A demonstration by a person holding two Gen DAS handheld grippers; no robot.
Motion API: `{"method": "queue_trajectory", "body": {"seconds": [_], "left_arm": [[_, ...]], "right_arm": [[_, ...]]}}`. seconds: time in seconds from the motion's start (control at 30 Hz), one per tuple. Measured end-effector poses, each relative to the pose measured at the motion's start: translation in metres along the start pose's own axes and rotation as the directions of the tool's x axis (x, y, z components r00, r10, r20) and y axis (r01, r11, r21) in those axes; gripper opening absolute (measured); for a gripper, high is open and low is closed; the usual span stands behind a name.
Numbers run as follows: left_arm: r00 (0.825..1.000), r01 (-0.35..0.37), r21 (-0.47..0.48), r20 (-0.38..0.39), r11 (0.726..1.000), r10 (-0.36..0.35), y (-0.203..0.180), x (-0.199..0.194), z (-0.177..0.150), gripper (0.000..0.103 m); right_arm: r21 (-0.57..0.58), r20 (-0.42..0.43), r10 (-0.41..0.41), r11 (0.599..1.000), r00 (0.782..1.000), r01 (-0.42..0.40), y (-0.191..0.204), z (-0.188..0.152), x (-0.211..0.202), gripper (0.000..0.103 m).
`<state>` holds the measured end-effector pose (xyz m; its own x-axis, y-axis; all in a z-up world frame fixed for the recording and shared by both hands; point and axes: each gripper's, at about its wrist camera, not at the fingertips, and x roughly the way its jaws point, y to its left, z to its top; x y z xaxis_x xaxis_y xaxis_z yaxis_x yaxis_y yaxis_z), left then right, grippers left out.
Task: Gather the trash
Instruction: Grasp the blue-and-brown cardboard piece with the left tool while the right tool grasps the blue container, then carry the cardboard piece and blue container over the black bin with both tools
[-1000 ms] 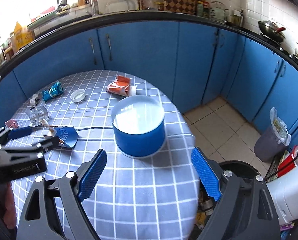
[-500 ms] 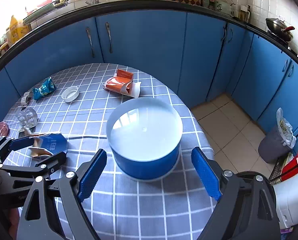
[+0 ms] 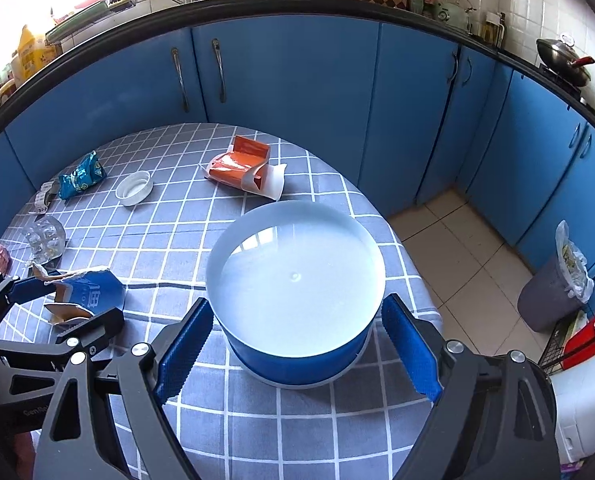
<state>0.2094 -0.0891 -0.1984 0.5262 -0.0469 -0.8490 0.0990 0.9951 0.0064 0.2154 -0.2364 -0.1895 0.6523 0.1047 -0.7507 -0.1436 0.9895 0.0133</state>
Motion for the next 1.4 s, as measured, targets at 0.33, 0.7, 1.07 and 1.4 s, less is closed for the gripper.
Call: {"method": "queue_trajectory", "body": {"seconds": [0.33, 0.7, 1.07, 1.4], "left_arm": [[1.000, 0.019, -0.016, 0.013, 1.000, -0.018, 0.002, -0.013, -0.004, 0.086], [0.998, 0.030, -0.015, 0.065, 0.999, -0.029, -0.001, -0.050, -0.006, 0.086], [0.990, 0.041, -0.003, 0.134, 0.999, -0.040, -0.013, -0.098, -0.017, 0.086], [0.979, 0.048, 0.017, 0.199, 0.999, -0.051, -0.025, -0.144, -0.031, 0.086]], "right_arm": [[-0.007, 0.019, 0.005, 1.000, 1.000, -0.005, 0.001, -0.007, -0.017, 0.074], [-0.008, 0.060, -0.021, 1.000, 0.998, 0.021, -0.004, -0.014, -0.060, 0.074], [-0.003, 0.135, -0.053, 0.999, 0.989, 0.054, -0.007, -0.023, -0.120, 0.074], [0.015, 0.196, -0.079, 0.997, 0.977, 0.078, -0.010, -0.035, -0.169, 0.074]]}}
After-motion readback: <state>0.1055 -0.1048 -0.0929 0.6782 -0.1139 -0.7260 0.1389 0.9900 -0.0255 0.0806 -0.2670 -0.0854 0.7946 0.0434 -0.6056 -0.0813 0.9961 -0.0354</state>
